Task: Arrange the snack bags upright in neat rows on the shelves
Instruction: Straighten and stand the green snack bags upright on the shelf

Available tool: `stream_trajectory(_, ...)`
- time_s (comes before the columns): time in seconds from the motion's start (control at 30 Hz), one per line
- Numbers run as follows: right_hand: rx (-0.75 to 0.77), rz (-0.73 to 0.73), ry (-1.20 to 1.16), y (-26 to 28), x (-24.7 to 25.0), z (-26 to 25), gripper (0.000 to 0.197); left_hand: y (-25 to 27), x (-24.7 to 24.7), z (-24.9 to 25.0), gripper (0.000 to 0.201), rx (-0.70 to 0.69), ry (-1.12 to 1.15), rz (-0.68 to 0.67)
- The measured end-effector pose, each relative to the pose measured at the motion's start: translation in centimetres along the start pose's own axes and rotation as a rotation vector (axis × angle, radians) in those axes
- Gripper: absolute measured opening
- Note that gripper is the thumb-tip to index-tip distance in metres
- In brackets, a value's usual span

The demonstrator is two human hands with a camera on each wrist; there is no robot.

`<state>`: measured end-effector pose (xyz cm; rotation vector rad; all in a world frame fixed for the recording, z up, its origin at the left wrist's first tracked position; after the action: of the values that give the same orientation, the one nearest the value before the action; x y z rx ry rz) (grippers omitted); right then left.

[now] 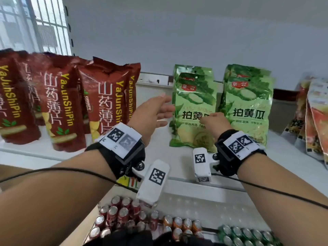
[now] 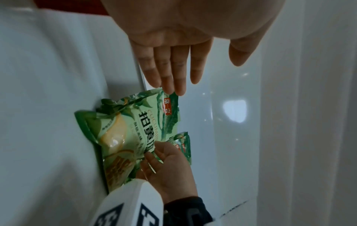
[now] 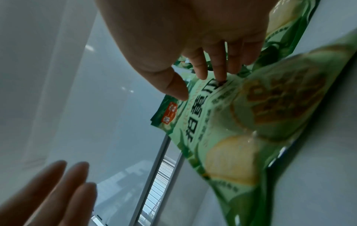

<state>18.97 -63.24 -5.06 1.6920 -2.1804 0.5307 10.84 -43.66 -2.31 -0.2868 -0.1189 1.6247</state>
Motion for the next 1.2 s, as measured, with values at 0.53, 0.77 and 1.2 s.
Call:
stream_trajectory(0.53,0.039,-0.377,-0.186,-4.2,0.5,4.5,0.017,-3.4,-3.3,-8.0,0.076,0.265,-0.433,0.253)
stream_trajectory(0.77,0.064,-0.353,-0.600,-5.5,2.1,4.3,0.019,-5.4,-4.4,-8.0,0.022,0.188,-0.134,0.148)
stream_trajectory(1.2,-0.072,-0.385,-0.779,-5.7,2.8,4.9,0.028,-10.1,-6.7,-7.8,0.035,0.043,-0.146,0.153)
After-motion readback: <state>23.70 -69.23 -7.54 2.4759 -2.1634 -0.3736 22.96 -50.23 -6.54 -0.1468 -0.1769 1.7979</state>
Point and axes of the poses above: each hand's wrist, its own y-axis away from the middle knuckle, its own x-axis out of the back of the hand, z = x × y, the point moved 6 cm from there along -y, towards the middle knuckle, and after that the axes turned 2 degrees about -x, right-handed, at the moved point
